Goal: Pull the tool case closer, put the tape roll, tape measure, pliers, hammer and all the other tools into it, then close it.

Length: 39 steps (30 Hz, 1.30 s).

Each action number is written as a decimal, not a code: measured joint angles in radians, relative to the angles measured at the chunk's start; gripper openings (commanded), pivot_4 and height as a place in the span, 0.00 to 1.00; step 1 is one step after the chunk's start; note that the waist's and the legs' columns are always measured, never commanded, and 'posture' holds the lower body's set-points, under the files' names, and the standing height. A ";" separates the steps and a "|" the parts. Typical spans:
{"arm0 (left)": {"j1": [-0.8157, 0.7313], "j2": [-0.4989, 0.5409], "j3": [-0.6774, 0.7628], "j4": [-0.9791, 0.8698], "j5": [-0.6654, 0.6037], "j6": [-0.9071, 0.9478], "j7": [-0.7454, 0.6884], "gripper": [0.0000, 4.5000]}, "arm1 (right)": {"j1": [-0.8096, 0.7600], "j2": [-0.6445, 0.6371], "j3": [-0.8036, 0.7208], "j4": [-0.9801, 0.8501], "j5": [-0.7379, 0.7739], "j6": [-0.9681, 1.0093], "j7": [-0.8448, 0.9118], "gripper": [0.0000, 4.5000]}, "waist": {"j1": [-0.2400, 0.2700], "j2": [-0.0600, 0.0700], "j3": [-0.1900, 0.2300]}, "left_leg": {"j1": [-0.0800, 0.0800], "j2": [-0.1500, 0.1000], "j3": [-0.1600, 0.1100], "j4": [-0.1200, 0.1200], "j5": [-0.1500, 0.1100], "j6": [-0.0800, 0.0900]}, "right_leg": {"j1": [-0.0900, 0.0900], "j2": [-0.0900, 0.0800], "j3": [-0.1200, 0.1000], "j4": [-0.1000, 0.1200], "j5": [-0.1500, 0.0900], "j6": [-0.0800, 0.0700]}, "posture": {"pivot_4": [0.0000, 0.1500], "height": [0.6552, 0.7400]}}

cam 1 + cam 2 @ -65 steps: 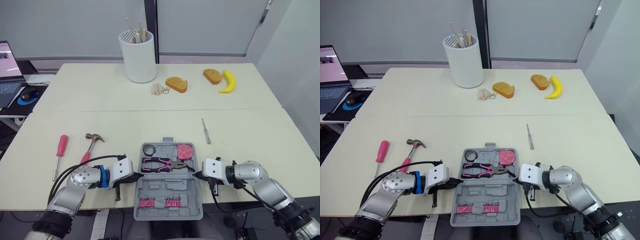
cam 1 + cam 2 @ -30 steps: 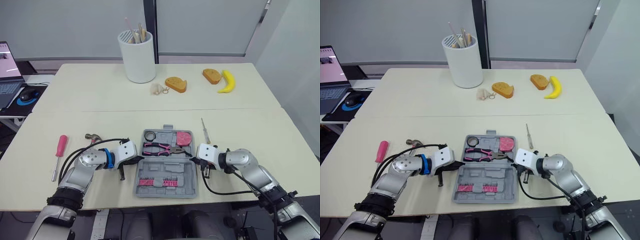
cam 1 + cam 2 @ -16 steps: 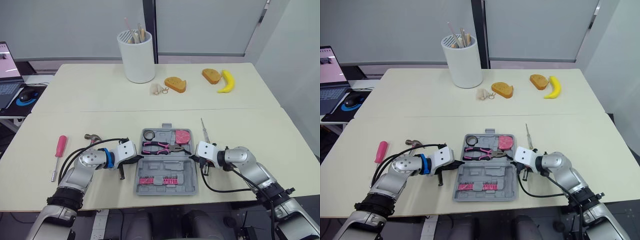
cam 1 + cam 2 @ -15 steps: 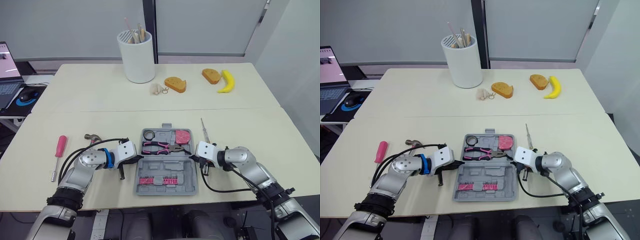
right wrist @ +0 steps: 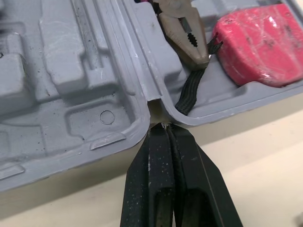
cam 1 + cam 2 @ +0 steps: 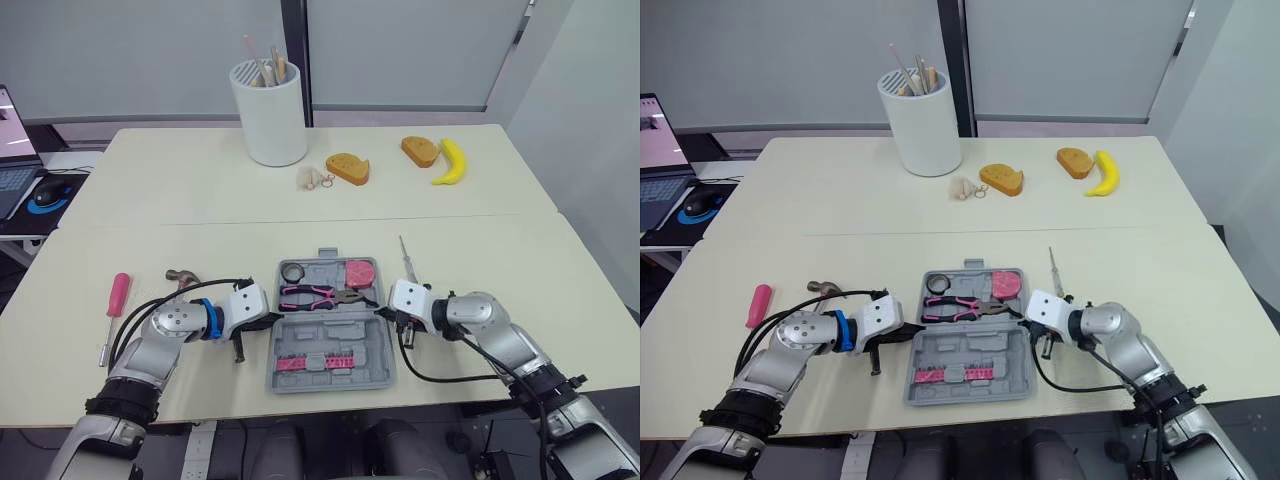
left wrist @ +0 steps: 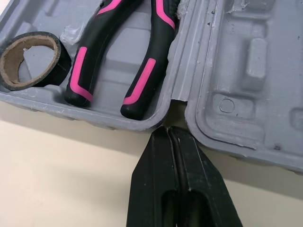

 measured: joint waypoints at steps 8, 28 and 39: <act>0.039 0.066 0.042 -0.006 -0.038 0.014 -0.013 0.00 | 0.080 -0.102 -0.093 -0.125 0.011 0.029 -0.017 0.00 | -0.002 0.000 0.000 | 0.000 0.000 0.000 0.000 0.000 0.000 | 0.000 0.000 0.000 0.000 0.000 0.000 | 1.00 0.93; 0.495 0.322 0.781 -0.009 -0.422 0.396 -0.017 1.00 | 0.366 -0.433 -0.631 -0.492 0.385 0.323 0.124 0.78 | -0.006 -0.001 0.001 | 0.001 0.002 -0.001 -0.001 0.000 0.000 | 0.000 -0.005 -0.001 -0.002 -0.002 0.000 | 1.00 0.93; 0.519 0.293 0.824 -0.020 -0.434 0.444 0.060 1.00 | 0.308 -0.432 -0.613 -0.474 0.432 0.342 0.076 0.99 | -0.002 -0.003 0.000 | 0.000 0.002 -0.001 -0.001 0.000 0.000 | 0.000 -0.008 0.000 -0.003 -0.001 -0.001 | 1.00 0.93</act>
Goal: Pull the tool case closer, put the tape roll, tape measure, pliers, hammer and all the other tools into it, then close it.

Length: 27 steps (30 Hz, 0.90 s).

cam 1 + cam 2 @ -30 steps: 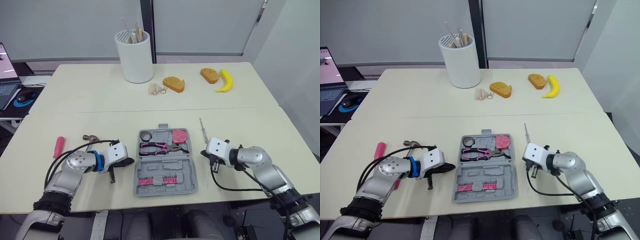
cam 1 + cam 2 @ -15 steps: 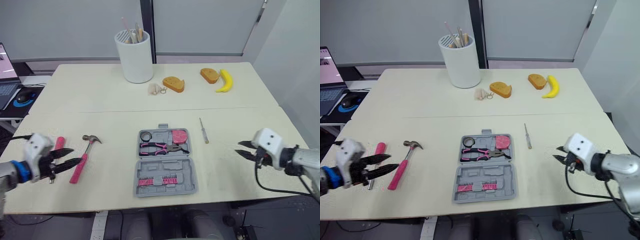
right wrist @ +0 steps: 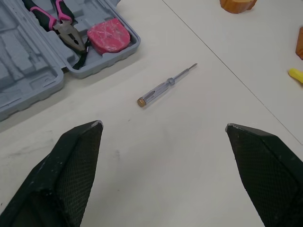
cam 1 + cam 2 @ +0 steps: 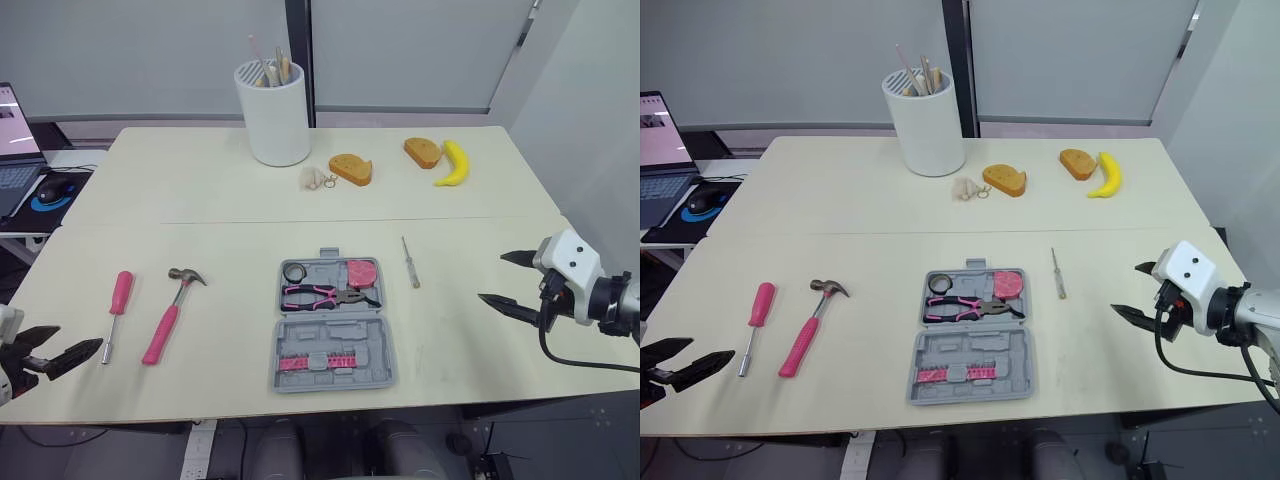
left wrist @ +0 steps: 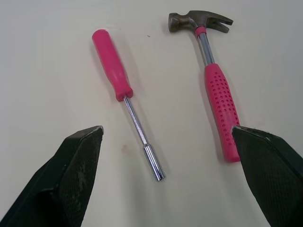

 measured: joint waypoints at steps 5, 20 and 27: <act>-0.005 0.000 0.000 -0.019 -0.011 0.011 0.009 1.00 | -0.001 0.000 0.011 0.000 0.004 0.001 -0.004 0.99 | 0.000 0.000 0.000 | 0.000 0.000 0.000 0.000 0.000 0.000 | 0.000 0.000 0.000 0.000 0.000 0.000 | 1.00 0.93; -0.059 -0.090 -0.145 -0.411 -0.051 0.032 0.021 1.00 | -0.125 0.216 0.229 -0.039 -0.085 0.064 -0.286 0.99 | 0.002 -0.001 0.000 | -0.001 -0.001 0.000 0.001 0.000 0.000 | 0.000 0.000 0.002 0.000 0.000 0.000 | 1.00 0.93; -0.207 -0.127 -0.336 -0.561 -0.056 0.020 0.016 1.00 | -0.281 0.445 0.387 0.106 -0.203 0.158 -0.511 0.99 | 0.000 0.000 0.000 | -0.001 -0.002 0.001 0.000 0.000 0.000 | -0.001 0.005 0.003 0.000 0.000 0.000 | 1.00 0.93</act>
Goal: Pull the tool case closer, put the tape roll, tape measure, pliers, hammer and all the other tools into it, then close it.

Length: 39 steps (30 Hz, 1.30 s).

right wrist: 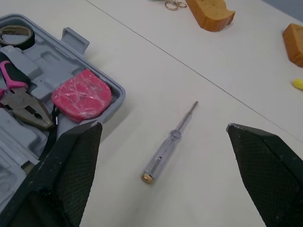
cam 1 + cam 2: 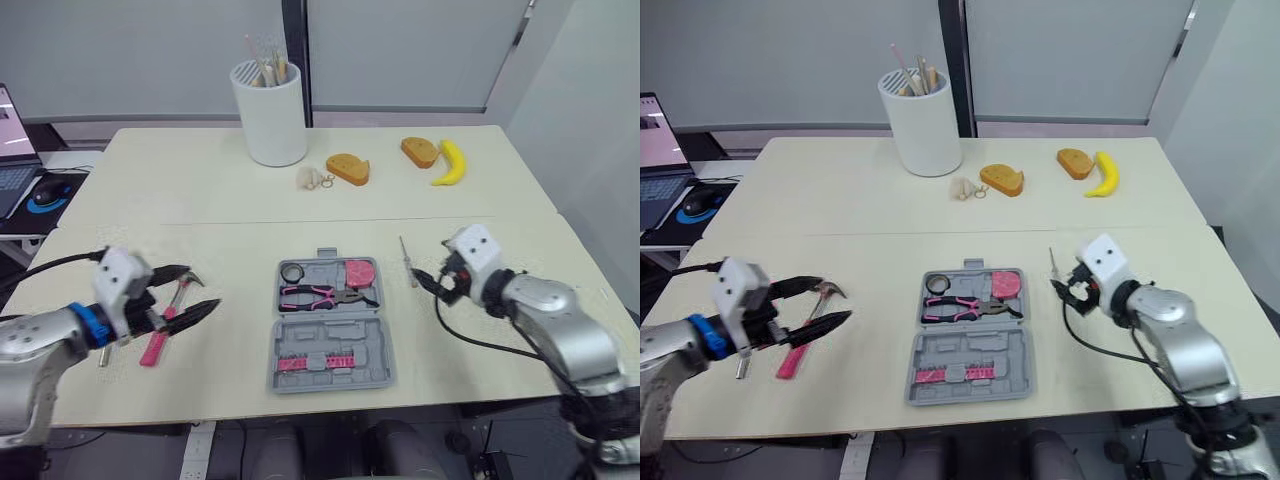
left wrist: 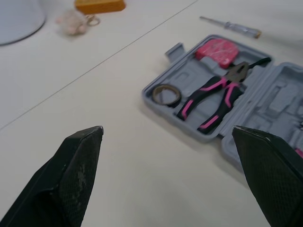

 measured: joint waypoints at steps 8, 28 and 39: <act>-0.100 -0.004 -0.140 -0.059 0.002 -0.033 -0.055 1.00 | -0.184 0.184 0.031 0.416 -0.076 -0.050 -0.162 0.99 | -0.008 0.000 0.000 | 0.000 0.000 0.001 0.000 0.000 0.000 | 0.000 0.001 0.002 0.000 0.000 0.000 | 1.00 0.93; -0.107 -0.024 -0.218 -0.061 0.035 -0.099 -0.060 1.00 | -0.345 0.314 -0.075 0.873 -0.069 -0.212 -0.264 0.25 | -0.018 0.000 0.000 | 0.000 0.000 0.001 0.000 0.000 0.000 | 0.000 0.001 0.002 0.001 0.000 0.000 | 1.00 0.93; -0.113 -0.024 -0.234 -0.064 0.035 -0.105 -0.100 1.00 | -0.077 0.321 -0.106 0.425 -0.036 -0.022 -0.283 0.07 | -0.017 0.001 0.000 | 0.000 0.001 0.001 -0.001 0.000 0.000 | -0.001 0.001 0.005 0.001 0.000 0.000 | 1.00 0.93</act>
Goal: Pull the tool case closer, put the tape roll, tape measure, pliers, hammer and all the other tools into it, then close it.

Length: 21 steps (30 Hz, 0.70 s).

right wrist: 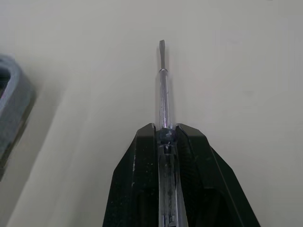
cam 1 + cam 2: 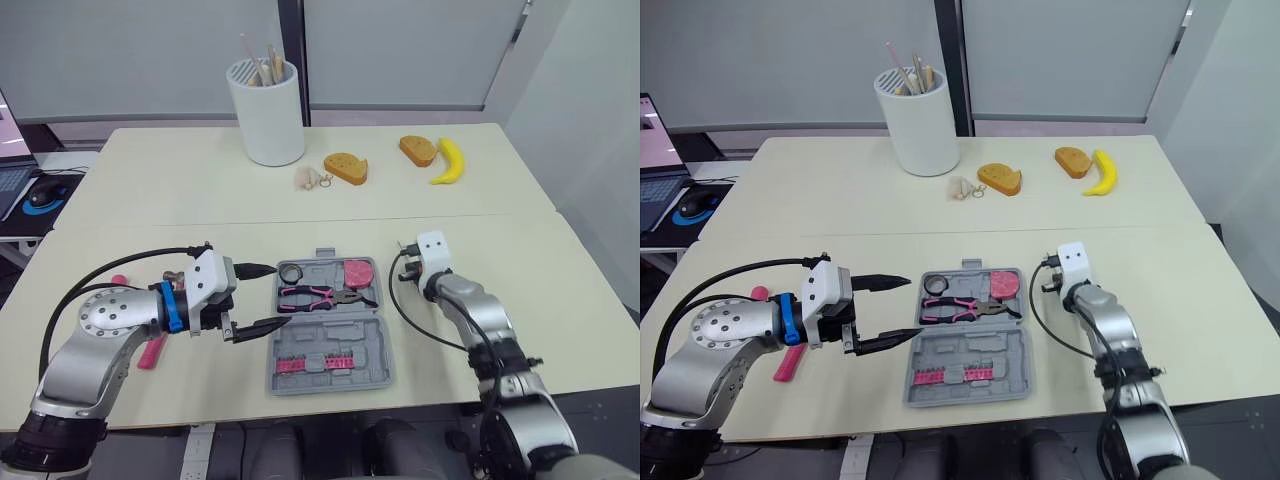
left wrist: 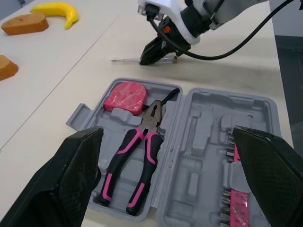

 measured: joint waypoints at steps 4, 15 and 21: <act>0.022 0.004 -0.011 -0.024 -0.002 0.000 -0.031 1.00 | 0.188 -0.013 -0.008 -0.294 0.019 0.131 -0.004 0.07 | 0.000 0.000 0.000 | 0.000 0.000 0.000 0.000 0.000 0.000 | 0.000 0.000 0.000 0.000 0.000 0.000 | 1.00 0.93; 0.057 0.013 -0.079 -0.088 -0.003 -0.025 -0.109 1.00 | 0.452 0.027 -0.010 -0.677 0.061 0.301 -0.038 0.07 | -0.002 0.000 0.000 | 0.001 0.000 -0.001 0.000 0.000 0.000 | 0.000 0.001 0.000 0.000 -0.002 0.003 | 1.00 0.93; 0.036 0.013 -0.108 -0.099 -0.003 -0.020 -0.106 1.00 | 0.485 0.064 0.024 -0.683 0.061 0.295 -0.064 0.07 | -0.002 0.000 0.000 | 0.001 0.000 0.000 0.000 0.000 0.000 | 0.000 0.001 0.001 0.000 -0.003 0.005 | 1.00 0.93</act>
